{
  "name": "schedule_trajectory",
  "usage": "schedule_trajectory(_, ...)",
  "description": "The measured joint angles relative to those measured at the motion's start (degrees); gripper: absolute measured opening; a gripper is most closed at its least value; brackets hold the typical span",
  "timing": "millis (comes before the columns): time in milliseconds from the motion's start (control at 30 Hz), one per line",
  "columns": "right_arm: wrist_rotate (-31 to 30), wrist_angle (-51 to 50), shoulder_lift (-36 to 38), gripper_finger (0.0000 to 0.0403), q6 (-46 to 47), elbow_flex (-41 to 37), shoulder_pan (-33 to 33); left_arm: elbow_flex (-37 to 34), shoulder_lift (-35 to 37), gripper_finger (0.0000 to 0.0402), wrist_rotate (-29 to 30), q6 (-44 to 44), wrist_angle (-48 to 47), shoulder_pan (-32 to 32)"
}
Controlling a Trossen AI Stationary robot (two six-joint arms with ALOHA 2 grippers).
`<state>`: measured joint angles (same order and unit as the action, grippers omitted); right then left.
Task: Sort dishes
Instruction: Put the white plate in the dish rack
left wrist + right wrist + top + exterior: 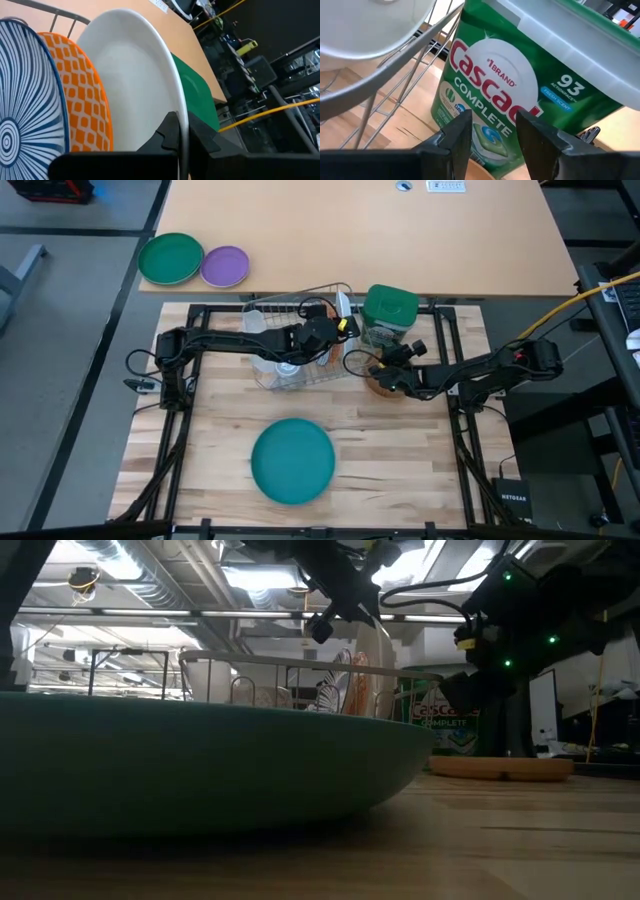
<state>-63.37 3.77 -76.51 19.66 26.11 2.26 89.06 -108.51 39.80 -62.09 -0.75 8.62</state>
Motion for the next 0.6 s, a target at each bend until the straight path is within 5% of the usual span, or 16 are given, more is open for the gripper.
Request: schedule_trajectory(600,0.71,-0.37,0.0,0.0156,0.0,0.0,0.0,-0.25,-0.4,0.0,-0.55,-7.53,-6.28,0.54)
